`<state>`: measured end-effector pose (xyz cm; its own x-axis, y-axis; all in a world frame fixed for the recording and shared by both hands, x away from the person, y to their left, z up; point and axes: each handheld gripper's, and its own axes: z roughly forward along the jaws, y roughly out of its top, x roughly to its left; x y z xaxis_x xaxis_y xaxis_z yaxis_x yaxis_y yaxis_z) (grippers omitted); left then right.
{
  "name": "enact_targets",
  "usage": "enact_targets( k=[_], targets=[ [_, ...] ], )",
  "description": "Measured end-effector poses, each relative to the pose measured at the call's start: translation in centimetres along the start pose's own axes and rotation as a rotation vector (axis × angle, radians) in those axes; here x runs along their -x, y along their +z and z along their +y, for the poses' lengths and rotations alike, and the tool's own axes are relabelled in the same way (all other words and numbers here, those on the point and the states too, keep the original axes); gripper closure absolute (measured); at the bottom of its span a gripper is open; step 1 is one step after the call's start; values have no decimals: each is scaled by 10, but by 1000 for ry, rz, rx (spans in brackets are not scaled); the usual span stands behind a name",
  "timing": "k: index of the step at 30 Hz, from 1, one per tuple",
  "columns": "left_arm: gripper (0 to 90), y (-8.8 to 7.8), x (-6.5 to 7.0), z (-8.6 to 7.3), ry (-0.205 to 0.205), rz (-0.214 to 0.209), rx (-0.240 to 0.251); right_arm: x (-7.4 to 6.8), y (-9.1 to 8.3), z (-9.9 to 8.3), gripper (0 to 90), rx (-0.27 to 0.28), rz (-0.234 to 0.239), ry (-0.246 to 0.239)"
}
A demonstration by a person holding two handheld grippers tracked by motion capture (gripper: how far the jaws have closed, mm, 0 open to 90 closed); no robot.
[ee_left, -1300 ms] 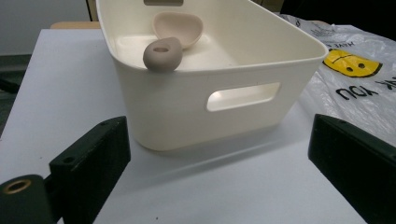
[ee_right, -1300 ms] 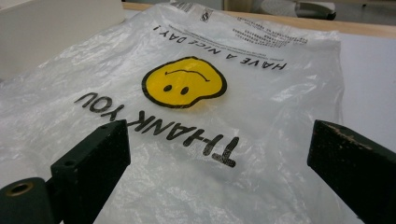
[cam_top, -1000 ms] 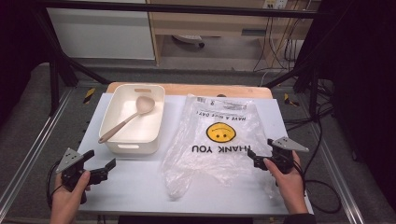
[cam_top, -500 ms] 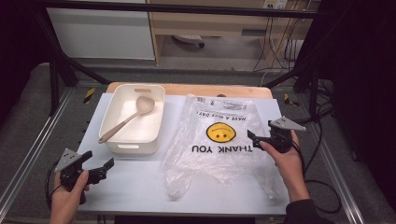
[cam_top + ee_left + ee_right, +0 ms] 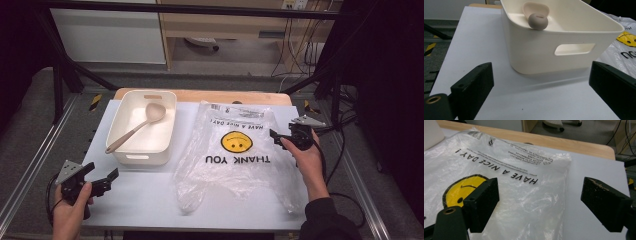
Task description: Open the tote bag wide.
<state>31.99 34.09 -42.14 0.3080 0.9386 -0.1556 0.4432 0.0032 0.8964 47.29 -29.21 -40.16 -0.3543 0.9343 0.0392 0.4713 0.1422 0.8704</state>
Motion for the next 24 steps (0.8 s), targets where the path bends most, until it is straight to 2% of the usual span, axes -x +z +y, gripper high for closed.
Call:
enact_targets(
  k=[3,9,11,14,16,18,22,24],
  targets=[
    [54,1,-1,0,-4,10,-4,4,10,-4,178,-32,-3,5],
    [54,5,-2,-3,3,2,-27,18,33,-12,249,-76,-37,38],
    [54,6,-2,-3,-9,6,-27,23,39,-14,284,-89,-54,49],
    [54,7,-1,-3,-2,10,-34,28,47,-20,320,-123,-68,43],
    [54,8,-1,-3,-5,12,-34,29,49,-24,344,-143,-54,48],
    [54,8,-1,-3,1,15,-35,28,52,-28,382,-166,-48,32],
    [54,7,-1,-4,-2,21,-38,28,56,-31,428,-182,-34,35],
    [54,7,-2,-4,-3,22,-39,27,57,-33,446,-186,-32,21]
  ],
)
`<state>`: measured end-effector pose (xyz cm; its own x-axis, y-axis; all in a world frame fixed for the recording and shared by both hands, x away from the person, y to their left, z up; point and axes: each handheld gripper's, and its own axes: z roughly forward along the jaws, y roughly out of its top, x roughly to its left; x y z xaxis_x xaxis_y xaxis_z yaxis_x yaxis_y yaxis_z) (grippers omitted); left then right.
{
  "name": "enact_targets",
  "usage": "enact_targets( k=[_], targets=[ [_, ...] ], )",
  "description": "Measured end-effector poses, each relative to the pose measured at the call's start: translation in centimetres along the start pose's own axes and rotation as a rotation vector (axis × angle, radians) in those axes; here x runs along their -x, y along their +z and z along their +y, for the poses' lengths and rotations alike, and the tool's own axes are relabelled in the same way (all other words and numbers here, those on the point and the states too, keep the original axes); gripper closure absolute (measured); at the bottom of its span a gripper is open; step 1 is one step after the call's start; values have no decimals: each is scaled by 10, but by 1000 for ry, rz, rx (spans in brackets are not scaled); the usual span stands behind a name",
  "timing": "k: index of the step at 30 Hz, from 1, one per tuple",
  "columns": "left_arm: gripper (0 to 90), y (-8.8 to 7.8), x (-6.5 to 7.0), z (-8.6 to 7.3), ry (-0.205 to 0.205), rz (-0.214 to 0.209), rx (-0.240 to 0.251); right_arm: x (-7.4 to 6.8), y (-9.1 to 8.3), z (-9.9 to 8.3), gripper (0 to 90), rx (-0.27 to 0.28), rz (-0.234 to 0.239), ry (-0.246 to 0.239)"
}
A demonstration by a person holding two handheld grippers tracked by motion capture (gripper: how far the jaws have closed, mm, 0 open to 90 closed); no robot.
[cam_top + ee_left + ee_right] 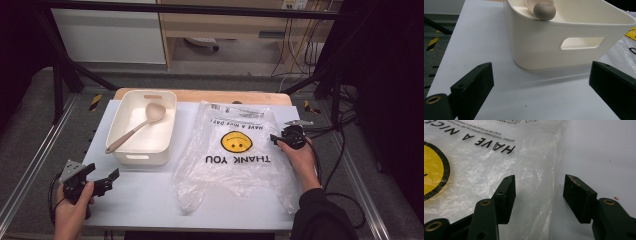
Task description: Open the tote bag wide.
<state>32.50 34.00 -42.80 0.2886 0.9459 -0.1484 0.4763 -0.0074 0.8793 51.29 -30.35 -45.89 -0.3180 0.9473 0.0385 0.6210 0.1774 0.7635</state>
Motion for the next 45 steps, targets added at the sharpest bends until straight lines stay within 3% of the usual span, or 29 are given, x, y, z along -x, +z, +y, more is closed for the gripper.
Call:
enact_targets(
  k=[8,11,20,29,42,45],
  targets=[
    [54,0,0,0,2,1,-2,-1,-2,-2,802,9,26,-31],
    [55,0,0,0,1,0,-3,-1,-3,-3,883,10,42,-28],
    [55,0,1,1,0,-4,-1,0,-5,-4,900,6,59,6],
    [55,0,1,1,2,-2,-1,10,-10,-4,900,32,10,49],
    [55,0,2,1,8,-4,-4,40,-16,-7,900,94,-87,211],
    [55,1,2,1,7,-7,-5,39,-13,-7,873,96,-93,207]
  ],
)
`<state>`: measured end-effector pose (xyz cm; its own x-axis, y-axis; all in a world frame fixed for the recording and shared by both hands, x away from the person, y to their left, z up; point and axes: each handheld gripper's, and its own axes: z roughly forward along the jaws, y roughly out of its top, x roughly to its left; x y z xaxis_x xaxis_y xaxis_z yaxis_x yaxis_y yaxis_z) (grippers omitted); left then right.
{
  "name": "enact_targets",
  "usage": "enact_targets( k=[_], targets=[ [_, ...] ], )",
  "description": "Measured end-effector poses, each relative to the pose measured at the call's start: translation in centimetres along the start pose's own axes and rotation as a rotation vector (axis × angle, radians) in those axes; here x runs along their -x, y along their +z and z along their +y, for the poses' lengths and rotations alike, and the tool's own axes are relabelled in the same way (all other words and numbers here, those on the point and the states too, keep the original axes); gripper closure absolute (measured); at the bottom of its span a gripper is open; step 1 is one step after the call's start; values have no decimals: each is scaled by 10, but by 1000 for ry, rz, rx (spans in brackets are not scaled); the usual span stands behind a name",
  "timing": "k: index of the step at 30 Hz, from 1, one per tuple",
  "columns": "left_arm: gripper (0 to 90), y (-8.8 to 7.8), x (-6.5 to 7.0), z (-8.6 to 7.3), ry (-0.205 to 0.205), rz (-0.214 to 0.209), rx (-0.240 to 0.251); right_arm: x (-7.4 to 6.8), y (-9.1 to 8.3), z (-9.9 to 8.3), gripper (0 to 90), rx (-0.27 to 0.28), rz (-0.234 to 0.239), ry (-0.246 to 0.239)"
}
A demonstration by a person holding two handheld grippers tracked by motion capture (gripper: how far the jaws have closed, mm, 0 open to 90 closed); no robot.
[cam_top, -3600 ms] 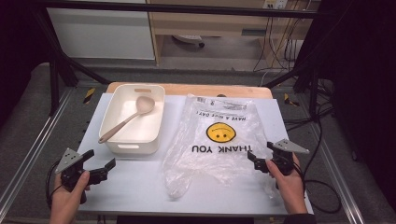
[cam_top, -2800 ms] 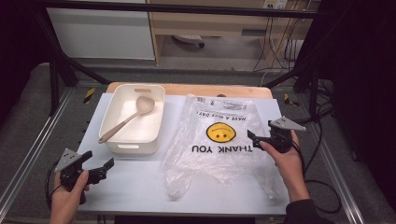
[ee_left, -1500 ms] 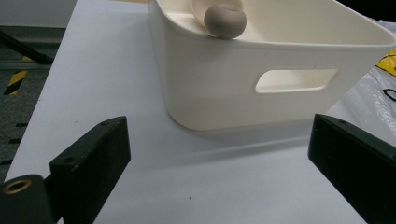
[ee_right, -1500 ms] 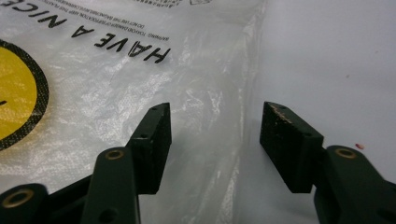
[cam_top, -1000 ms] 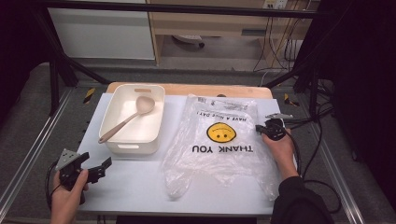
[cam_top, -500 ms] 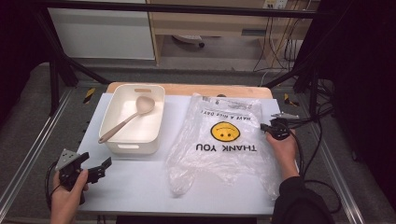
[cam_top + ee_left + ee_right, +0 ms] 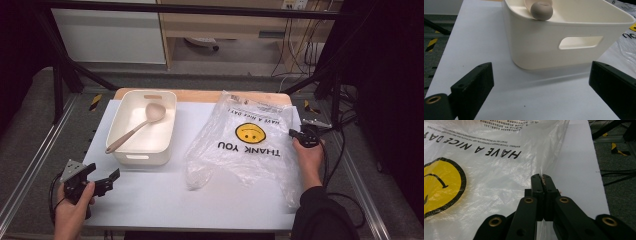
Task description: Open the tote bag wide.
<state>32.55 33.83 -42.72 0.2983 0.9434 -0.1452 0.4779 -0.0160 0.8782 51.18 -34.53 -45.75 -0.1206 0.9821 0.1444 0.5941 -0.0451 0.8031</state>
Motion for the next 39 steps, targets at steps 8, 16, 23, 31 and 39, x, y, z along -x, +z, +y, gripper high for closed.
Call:
enact_targets(
  k=[8,16,23,31,39],
  targets=[
    [55,0,1,1,-2,-3,2,-24,-37,17,323,73,-5,-116],
    [55,-4,3,2,9,-19,14,-70,-84,12,153,81,57,-215],
    [55,-1,5,5,22,-29,12,-130,-105,-7,117,40,183,-283],
    [55,-1,6,6,35,-34,12,-197,-108,-29,112,-1,339,-340],
    [58,-5,6,7,35,-22,32,-257,-100,-51,137,-61,441,-440]
  ],
)
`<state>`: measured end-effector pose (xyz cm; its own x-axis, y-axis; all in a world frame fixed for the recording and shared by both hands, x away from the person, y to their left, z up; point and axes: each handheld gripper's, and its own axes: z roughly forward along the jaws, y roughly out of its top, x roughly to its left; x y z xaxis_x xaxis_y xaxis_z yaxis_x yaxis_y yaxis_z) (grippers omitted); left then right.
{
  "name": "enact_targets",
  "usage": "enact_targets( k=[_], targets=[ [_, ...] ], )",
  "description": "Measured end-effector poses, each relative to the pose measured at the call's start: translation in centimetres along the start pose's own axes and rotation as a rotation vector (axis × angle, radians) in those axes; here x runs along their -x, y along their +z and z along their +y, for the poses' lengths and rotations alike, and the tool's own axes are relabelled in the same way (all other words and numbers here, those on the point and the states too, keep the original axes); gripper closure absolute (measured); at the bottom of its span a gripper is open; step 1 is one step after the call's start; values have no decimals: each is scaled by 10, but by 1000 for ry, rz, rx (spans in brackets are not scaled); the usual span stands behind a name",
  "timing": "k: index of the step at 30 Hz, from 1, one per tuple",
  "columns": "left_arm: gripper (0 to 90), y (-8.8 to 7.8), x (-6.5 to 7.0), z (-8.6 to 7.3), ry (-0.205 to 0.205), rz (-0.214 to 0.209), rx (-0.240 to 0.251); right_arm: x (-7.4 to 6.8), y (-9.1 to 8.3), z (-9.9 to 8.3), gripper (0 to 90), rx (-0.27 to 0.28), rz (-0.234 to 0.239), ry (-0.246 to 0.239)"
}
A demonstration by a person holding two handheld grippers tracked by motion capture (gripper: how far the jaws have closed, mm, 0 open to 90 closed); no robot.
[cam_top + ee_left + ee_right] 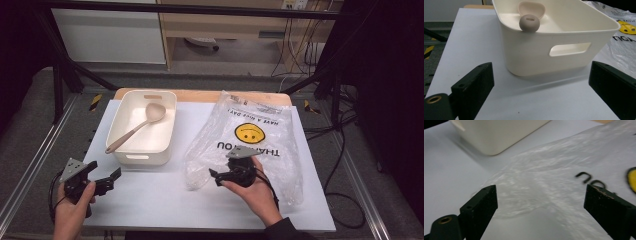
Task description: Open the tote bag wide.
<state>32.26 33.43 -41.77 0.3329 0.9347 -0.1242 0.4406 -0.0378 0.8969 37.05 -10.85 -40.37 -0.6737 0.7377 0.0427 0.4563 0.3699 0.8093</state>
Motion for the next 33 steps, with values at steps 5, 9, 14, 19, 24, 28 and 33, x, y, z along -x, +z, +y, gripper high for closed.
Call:
enact_targets(
  k=[5,9,14,19,24,28,33],
  targets=[
    [58,-3,-3,0,-18,-6,7,-30,20,-3,124,-55,66,-75],
    [58,0,-1,0,-19,-17,0,-47,36,-2,114,-68,112,-82],
    [58,0,1,-1,-6,-33,-13,-60,51,-1,113,-93,132,-138],
    [61,1,2,-1,-6,-34,-18,-62,63,-5,137,-127,140,-185],
    [67,2,2,-1,-5,-29,-22,-58,69,-10,267,-167,127,-203],
    [67,2,2,-2,-8,-31,-22,-58,69,-13,450,-176,151,-194],
    [67,1,1,-2,-5,-26,-25,-54,69,-12,772,-163,158,-181]
  ],
)
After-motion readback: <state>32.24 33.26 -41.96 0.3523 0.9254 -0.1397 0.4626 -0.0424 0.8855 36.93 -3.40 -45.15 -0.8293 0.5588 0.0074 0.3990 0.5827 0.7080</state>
